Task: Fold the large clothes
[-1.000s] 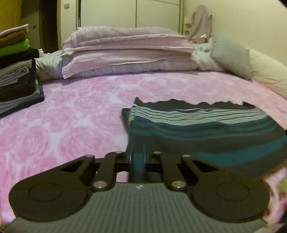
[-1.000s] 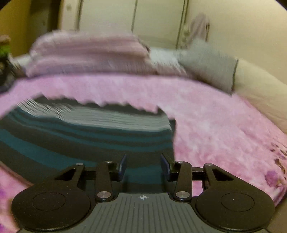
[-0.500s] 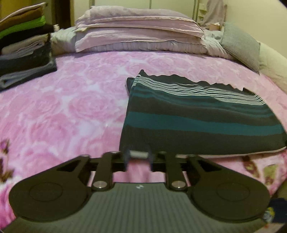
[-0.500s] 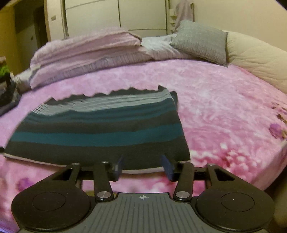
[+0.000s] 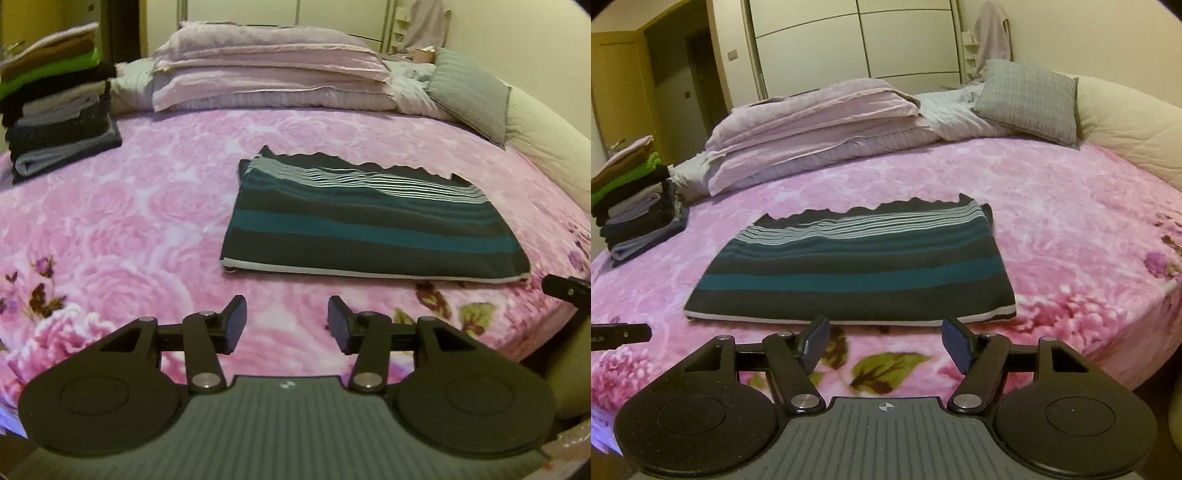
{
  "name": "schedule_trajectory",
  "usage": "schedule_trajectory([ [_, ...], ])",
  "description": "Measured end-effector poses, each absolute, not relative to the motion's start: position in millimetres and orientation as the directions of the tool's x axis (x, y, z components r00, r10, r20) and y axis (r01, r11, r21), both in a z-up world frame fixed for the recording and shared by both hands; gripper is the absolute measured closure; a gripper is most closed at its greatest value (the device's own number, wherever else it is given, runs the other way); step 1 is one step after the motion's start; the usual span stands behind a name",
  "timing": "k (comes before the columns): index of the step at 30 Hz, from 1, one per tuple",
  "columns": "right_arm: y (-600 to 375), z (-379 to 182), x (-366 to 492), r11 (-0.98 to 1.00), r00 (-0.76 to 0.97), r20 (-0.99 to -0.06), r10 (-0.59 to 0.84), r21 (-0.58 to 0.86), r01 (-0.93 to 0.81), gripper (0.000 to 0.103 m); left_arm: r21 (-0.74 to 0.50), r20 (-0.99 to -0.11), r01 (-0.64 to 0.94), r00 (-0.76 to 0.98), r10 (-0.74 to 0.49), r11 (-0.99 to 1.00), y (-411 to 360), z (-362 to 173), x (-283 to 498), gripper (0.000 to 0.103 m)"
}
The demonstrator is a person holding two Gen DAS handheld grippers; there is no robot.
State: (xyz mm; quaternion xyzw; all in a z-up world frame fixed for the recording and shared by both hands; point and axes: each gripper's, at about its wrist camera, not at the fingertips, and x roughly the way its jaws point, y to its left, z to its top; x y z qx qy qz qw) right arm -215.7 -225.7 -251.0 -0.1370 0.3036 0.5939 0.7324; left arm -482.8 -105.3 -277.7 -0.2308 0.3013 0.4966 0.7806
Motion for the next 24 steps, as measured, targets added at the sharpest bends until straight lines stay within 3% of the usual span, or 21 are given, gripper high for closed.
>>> schedule_trajectory([
  [24,-237,-255,-213,0.3,0.144,-0.637,0.758,0.143,-0.943,0.038,-0.024,-0.696,-0.877,0.359,0.622,0.479,-114,-276,-455,0.053],
])
